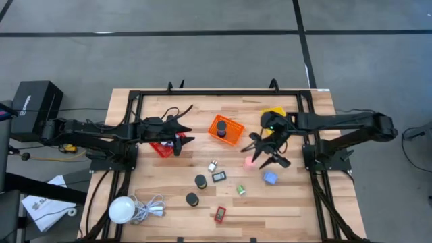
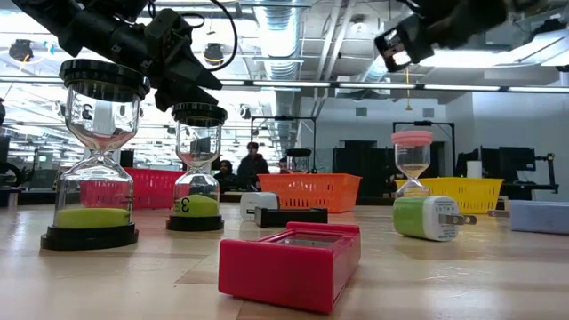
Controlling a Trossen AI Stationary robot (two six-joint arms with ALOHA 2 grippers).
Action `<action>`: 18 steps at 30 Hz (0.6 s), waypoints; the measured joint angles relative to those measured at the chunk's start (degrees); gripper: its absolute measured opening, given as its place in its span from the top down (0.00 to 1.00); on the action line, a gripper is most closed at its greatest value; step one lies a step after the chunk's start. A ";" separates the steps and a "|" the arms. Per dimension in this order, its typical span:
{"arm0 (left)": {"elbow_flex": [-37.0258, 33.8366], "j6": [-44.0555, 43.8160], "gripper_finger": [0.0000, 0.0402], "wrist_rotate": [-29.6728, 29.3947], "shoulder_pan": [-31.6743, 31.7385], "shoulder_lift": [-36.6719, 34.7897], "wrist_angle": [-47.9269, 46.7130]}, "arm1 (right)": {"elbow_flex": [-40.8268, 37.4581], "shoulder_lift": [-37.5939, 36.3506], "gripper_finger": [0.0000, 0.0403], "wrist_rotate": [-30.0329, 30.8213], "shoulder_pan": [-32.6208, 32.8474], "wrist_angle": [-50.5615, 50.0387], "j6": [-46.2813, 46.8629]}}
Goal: Pick & Place Office items
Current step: Put the pink hourglass into the orange basket
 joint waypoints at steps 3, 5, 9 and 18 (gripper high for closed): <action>0.00 0.00 0.46 0.00 -0.01 0.00 0.04 | -5.34 -2.78 0.58 1.05 0.40 5.25 2.21; 0.00 0.00 0.46 0.00 0.00 0.00 0.13 | -7.95 -4.66 0.58 2.09 0.35 9.64 3.57; 0.00 0.00 0.46 -0.02 0.00 0.00 0.29 | -11.15 -7.38 0.58 4.54 0.35 17.23 2.84; 0.00 0.00 0.46 -0.02 -0.01 0.00 0.35 | -11.23 -4.94 0.58 12.30 0.33 21.28 10.36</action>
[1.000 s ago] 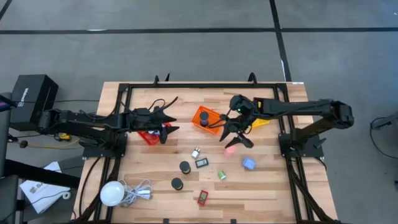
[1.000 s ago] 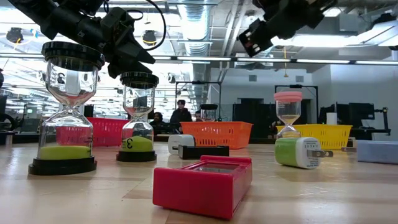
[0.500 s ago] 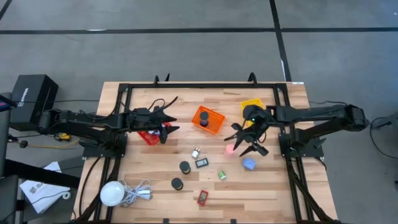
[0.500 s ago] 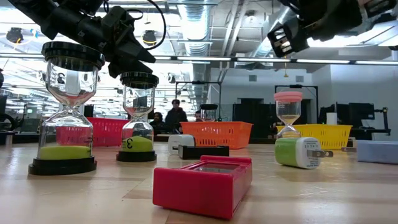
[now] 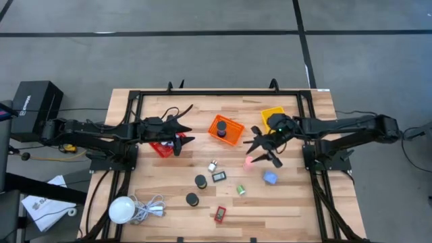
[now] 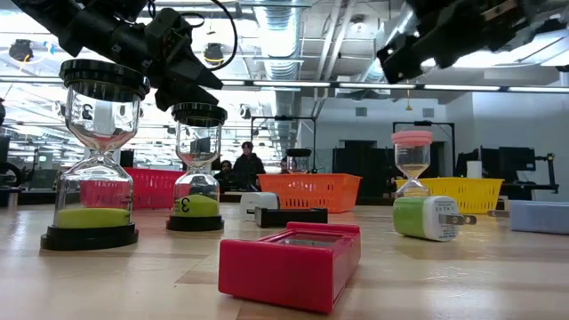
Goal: Pick & Place Office items
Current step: Put the pink hourglass into the orange basket
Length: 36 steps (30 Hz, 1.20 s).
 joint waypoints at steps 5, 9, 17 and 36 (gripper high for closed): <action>0.00 0.00 0.46 0.02 0.01 0.00 0.01 | 0.82 4.19 0.58 1.26 0.04 -0.20 1.32; 0.00 0.00 0.46 0.00 0.01 0.00 0.02 | 5.40 7.75 0.52 1.76 1.22 -5.07 0.19; 0.00 0.00 0.46 0.02 0.01 0.00 0.00 | 14.99 16.66 0.33 8.65 5.58 -17.26 -3.57; -0.11 0.00 0.46 0.33 -0.55 0.02 -0.50 | 31.55 36.67 0.30 19.16 9.63 -41.47 0.17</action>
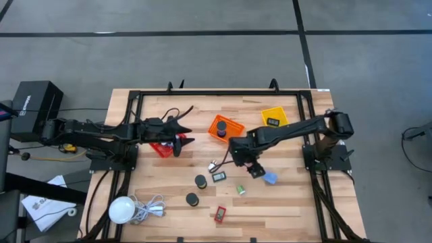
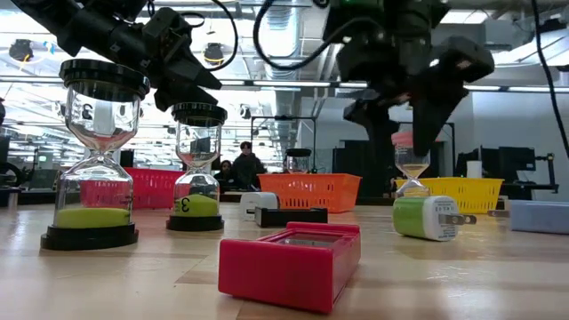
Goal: Pick & Place Office items
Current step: Put the pink hourglass into the orange basket
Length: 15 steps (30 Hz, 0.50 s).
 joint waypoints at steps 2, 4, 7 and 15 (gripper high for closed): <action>-0.04 0.00 0.46 0.38 -0.10 0.00 -0.02 | 0.25 1.29 0.30 1.43 0.07 -1.21 0.20; -0.04 0.46 0.46 0.63 -0.10 0.00 0.00 | 0.65 2.51 0.30 3.71 0.07 -3.42 0.23; -0.04 1.76 0.46 0.63 -0.10 0.00 0.02 | 0.97 2.55 0.30 6.09 0.06 -4.58 0.25; -0.04 2.78 0.46 0.61 -0.10 0.00 0.07 | 1.00 2.50 0.30 6.25 0.01 -4.37 1.30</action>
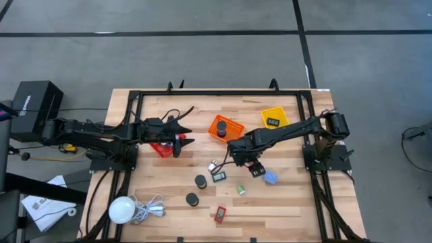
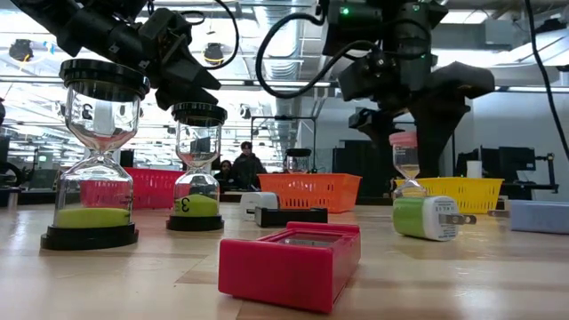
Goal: Pick & Place Office items
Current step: Put the pink hourglass into the orange basket
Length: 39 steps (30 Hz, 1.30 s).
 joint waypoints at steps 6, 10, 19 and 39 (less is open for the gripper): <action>0.00 0.00 0.46 0.00 0.00 0.00 0.02 | -0.01 0.03 0.30 -0.24 -0.05 0.31 0.00; 0.00 0.00 0.46 -0.02 0.00 0.00 0.02 | -0.01 0.03 0.30 -0.39 -0.03 0.19 0.00; 0.00 0.00 0.46 -0.02 0.00 0.00 0.02 | -0.02 0.03 0.36 -0.42 0.01 0.43 0.00; 0.00 0.00 0.46 -0.05 0.00 0.00 0.03 | 2.22 0.03 0.54 -1.40 0.06 -0.70 -4.15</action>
